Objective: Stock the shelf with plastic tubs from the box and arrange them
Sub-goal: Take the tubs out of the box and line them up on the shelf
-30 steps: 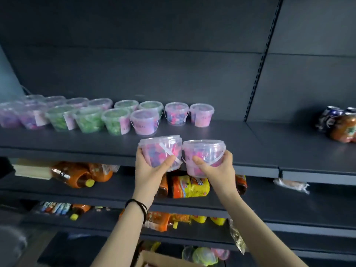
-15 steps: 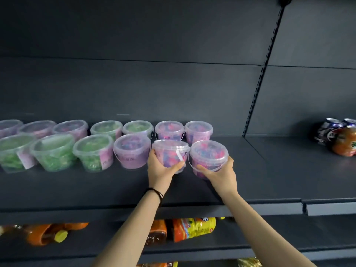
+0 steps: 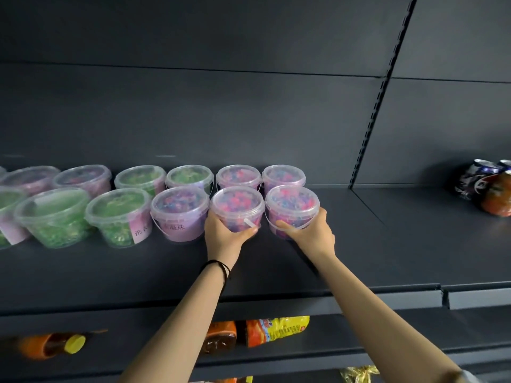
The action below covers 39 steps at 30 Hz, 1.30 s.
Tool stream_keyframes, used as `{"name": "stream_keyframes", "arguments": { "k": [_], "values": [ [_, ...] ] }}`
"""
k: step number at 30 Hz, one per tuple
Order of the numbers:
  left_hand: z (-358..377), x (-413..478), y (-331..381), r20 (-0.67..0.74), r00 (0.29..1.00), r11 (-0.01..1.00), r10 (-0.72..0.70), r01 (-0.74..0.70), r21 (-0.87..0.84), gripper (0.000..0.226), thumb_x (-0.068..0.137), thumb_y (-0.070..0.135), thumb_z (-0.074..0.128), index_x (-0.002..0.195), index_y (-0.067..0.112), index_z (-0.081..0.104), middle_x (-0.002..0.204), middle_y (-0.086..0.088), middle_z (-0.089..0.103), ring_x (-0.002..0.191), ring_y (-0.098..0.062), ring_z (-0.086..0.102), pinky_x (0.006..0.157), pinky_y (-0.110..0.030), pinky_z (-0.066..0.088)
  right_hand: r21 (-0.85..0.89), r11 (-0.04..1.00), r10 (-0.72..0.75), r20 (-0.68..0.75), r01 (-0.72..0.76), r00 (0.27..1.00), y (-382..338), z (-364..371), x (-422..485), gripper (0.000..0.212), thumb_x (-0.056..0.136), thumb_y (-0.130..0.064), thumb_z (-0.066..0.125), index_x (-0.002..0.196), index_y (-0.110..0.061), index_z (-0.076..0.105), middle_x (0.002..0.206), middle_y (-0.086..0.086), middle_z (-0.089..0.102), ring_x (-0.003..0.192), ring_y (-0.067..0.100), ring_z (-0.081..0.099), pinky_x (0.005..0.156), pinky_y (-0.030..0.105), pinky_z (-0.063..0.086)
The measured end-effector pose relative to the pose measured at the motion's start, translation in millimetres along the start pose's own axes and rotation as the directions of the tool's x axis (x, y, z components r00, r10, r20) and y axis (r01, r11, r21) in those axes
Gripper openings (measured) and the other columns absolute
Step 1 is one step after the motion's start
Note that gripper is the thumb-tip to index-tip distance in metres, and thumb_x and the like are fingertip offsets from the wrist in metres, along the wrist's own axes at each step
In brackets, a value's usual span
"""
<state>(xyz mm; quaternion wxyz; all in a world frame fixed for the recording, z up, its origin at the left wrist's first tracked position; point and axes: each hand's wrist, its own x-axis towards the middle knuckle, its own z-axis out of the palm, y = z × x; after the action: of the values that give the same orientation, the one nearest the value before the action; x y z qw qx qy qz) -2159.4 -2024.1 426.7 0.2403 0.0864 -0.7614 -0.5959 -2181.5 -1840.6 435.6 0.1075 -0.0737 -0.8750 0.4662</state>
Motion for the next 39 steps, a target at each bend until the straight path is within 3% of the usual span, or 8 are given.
{"name": "stream_keyframes", "arguments": {
  "k": [6,12,16,21,26,31,35,39],
  "values": [
    [-20,-33,8,-0.012,0.999,0.995,-0.042,0.043,0.087,0.074,0.075,0.023,0.082,0.138,0.007,0.047,0.136,-0.01,0.053,0.124,-0.023,0.05,0.102,-0.034,0.042,0.085,0.993,-0.092,0.089,0.085,0.992,25,-31,-23,0.089,0.069,-0.03,0.085,0.141,-0.014,0.036,0.136,0.001,0.05,0.125,0.02,0.048,0.093,0.022,0.036],
    [-38,-135,34,-0.087,0.996,0.999,0.027,-0.025,0.027,0.036,0.085,0.026,0.073,0.116,0.02,0.056,0.112,0.002,0.063,0.097,-0.006,0.061,0.078,-0.01,0.043,0.208,0.957,-0.197,-0.053,0.203,0.979,49,-89,-95,0.054,0.077,-0.03,0.08,0.123,-0.021,0.053,0.112,-0.007,0.062,0.103,0.009,0.057,0.079,0.012,0.042],
    [-31,-216,34,-0.068,0.997,0.998,0.045,-0.042,0.042,0.032,0.084,0.032,0.072,0.111,0.027,0.056,0.107,0.012,0.061,0.095,-0.002,0.06,0.072,-0.007,0.044,0.227,0.953,-0.217,0.045,0.201,0.975,85,-125,-147,0.052,0.076,-0.032,0.08,0.119,-0.025,0.052,0.106,-0.011,0.06,0.097,0.005,0.059,0.076,0.015,0.047],
    [-3,-316,-23,0.042,0.992,0.972,-0.119,0.108,0.209,0.038,0.082,0.037,0.073,0.113,0.024,0.055,0.11,0.009,0.057,0.094,-0.008,0.057,0.074,-0.021,0.046,0.08,0.995,-0.077,0.249,0.058,0.965,176,-136,-210,0.061,0.074,-0.031,0.082,0.124,-0.016,0.05,0.109,-0.003,0.059,0.095,0.015,0.06,0.074,0.02,0.048],
    [13,-398,-110,0.107,0.913,0.865,-0.394,0.329,0.378,0.046,0.079,0.036,0.077,0.116,0.016,0.057,0.118,-0.002,0.06,0.108,-0.019,0.057,0.085,-0.03,0.045,-0.04,0.989,0.145,0.352,-0.139,0.925,280,-126,-264,0.059,0.07,-0.031,0.085,0.118,-0.017,0.053,0.107,-0.002,0.061,0.092,0.014,0.058,0.077,0.025,0.045],
    [19,-471,-194,0.119,0.803,0.734,-0.584,0.46,0.499,0.034,0.074,0.032,0.082,0.097,0.028,0.057,0.086,0.015,0.054,0.095,-0.02,0.058,0.075,-0.026,0.04,-0.159,0.929,0.37,0.393,-0.334,0.842,388,-95,-313,0.064,0.067,-0.031,0.086,0.119,-0.016,0.052,0.106,-0.002,0.059,0.097,0.017,0.06,0.068,0.015,0.042],
    [18,-514,-265,0.05,0.662,0.558,-0.748,0.587,0.587,0.068,0.072,0.047,0.08,0.123,0.009,0.056,0.116,-0.007,0.064,0.111,-0.024,0.059,0.088,-0.031,0.045,-0.239,0.827,0.562,0.376,-0.509,0.736,462,-57,-350,0.087,0.067,-0.034,0.086,0.137,-0.009,0.042,0.126,0.01,0.057,0.108,0.024,0.058,0.091,0.034,0.049],
    [15,-544,-331,0.015,0.544,0.438,-0.839,0.658,0.613,0.086,0.071,0.048,0.08,0.138,0.008,0.043,0.139,-0.018,0.047,0.129,-0.03,0.044,0.105,-0.037,0.036,-0.353,0.734,0.675,0.292,-0.579,0.677,523,-19,-379,0.096,0.065,-0.038,0.086,0.139,-0.004,0.036,0.132,0.015,0.049,0.12,0.031,0.049,0.098,0.038,0.044]
  ]
}}
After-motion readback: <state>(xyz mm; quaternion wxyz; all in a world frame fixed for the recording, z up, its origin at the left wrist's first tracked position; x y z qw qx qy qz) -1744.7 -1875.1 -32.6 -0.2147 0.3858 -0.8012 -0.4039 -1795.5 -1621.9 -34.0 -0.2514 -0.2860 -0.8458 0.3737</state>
